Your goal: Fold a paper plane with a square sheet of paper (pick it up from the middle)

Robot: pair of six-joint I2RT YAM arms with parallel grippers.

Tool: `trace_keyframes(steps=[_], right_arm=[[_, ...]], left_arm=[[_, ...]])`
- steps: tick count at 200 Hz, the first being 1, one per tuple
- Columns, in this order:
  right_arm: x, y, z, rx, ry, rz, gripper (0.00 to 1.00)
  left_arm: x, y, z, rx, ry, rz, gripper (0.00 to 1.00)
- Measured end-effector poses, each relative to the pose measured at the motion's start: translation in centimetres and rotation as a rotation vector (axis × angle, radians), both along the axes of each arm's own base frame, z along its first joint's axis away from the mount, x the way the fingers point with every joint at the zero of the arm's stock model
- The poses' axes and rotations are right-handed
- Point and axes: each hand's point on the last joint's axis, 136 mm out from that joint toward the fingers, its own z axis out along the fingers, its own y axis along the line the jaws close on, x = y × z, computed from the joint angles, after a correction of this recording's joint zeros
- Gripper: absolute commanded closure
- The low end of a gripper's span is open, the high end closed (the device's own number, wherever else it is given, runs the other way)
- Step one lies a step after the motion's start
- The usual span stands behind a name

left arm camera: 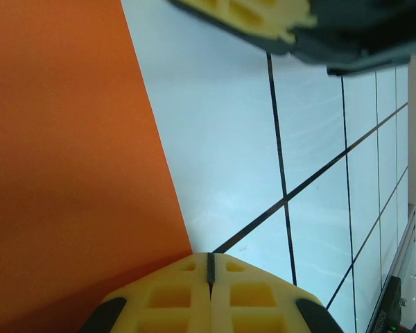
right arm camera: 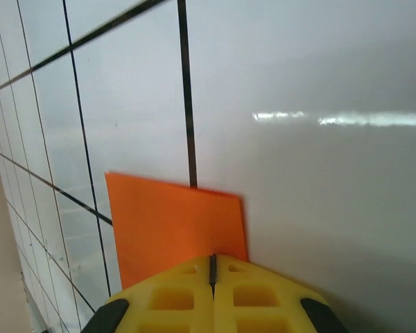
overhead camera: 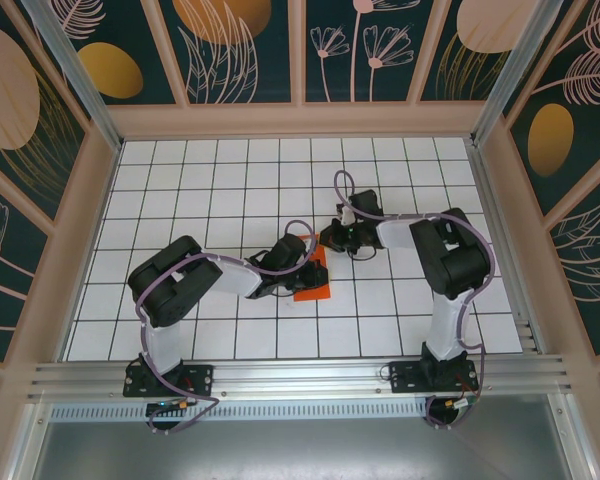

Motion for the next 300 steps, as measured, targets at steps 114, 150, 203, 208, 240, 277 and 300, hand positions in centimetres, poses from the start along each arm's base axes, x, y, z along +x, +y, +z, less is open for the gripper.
trace_keyframes(steps=[114, 150, 203, 208, 240, 277, 300], right_arm=[[7.3, -1.3, 1.0, -0.042, -0.116, -0.122, 0.92], [5.1, -2.8, 4.2, -0.043, -0.166, -0.132, 0.92], [0.5, -4.6, 7.8, -0.024, -0.229, -0.135, 0.91], [0.1, -4.8, 7.6, -0.027, -0.222, -0.133, 0.91], [-2.4, -5.6, 5.8, -0.044, -0.167, -0.125, 0.91], [-3.8, -4.9, 5.0, -0.034, -0.136, -0.089, 0.92], [-4.8, -3.2, 5.1, -0.015, -0.136, -0.04, 0.92]], left_arm=[[-0.3, 0.4, 0.2, 0.018, 0.008, 0.005, 0.94], [-0.1, 1.1, 0.9, 0.061, 0.011, 0.031, 0.8], [5.6, 1.6, 5.7, 0.033, -0.103, 0.138, 0.84], [6.2, 1.9, 5.9, 0.032, -0.11, 0.148, 0.85], [9.7, 1.9, 5.8, 0.047, -0.136, 0.171, 0.89], [11.2, 1.0, 3.7, 0.089, -0.13, 0.147, 0.93], [11.7, 1.4, 2.3, 0.115, -0.117, 0.146, 0.94]])
